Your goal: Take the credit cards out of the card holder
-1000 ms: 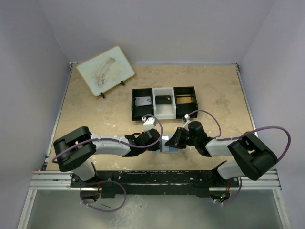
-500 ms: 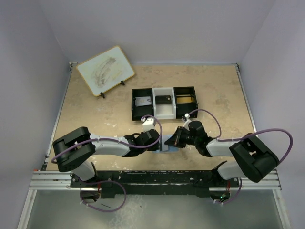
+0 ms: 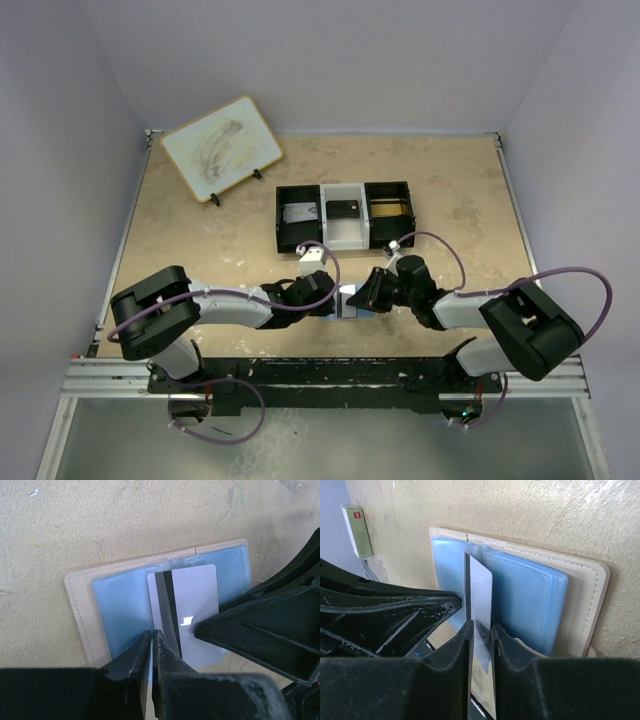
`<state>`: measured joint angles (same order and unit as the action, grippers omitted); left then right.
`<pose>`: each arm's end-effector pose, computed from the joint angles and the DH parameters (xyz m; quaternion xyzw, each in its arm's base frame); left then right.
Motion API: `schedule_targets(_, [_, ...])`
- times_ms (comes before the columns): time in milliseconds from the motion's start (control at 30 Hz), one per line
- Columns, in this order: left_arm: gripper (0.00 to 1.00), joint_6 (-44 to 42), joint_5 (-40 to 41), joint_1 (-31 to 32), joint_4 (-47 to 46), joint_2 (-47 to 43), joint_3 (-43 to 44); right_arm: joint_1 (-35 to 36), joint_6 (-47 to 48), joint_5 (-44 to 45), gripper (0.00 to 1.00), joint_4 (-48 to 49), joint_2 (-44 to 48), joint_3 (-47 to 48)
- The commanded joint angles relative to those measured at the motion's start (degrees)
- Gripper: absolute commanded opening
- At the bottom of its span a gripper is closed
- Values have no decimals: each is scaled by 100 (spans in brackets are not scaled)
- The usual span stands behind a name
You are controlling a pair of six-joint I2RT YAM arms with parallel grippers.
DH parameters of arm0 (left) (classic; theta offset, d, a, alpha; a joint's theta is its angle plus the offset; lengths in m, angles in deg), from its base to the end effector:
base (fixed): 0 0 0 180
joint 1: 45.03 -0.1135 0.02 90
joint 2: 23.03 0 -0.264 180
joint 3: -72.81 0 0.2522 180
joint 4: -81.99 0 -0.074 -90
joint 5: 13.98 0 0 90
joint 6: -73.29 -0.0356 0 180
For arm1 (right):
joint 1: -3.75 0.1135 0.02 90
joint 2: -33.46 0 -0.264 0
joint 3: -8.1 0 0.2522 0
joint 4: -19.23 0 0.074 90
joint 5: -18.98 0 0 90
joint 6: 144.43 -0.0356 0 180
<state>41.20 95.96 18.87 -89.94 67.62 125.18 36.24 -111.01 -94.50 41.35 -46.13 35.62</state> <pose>0.1408 -0.2597 0.1435 -0.0165 0.9164 -0.2418 0.3185 0.1777 0.1300 0.1210 0.0773 0.8503 0.4692 0.2257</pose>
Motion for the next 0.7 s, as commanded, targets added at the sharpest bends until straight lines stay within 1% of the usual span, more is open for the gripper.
schedule_targets(0, [2,-43,8,44,200,-31,-73,-19,75,14,17,74,-43,140])
schedule_targets(33, [2,-43,9,44,200,-22,-74,-25,79,9,15,80,-39,151])
schedule_targets(100, [2,-43,14,44,201,-33,-64,-26,94,30,3,27,1,162])
schedule_targets(133, [2,-43,24,44,207,-44,-69,-28,88,55,0,-9,38,162])
schedule_targets(300, [2,-34,184,44,293,-186,-90,-24,174,337,0,-484,417,176])
schedule_targets(500, [2,-71,274,44,348,-333,-116,-34,451,863,0,-1516,1392,312])
schedule_targets(600, [8,-147,262,44,269,-505,-126,-34,647,1063,0,-1878,1935,392])
schedule_targets(667, [11,-233,307,44,308,-673,-82,-29,768,1116,0,-1955,2272,408])
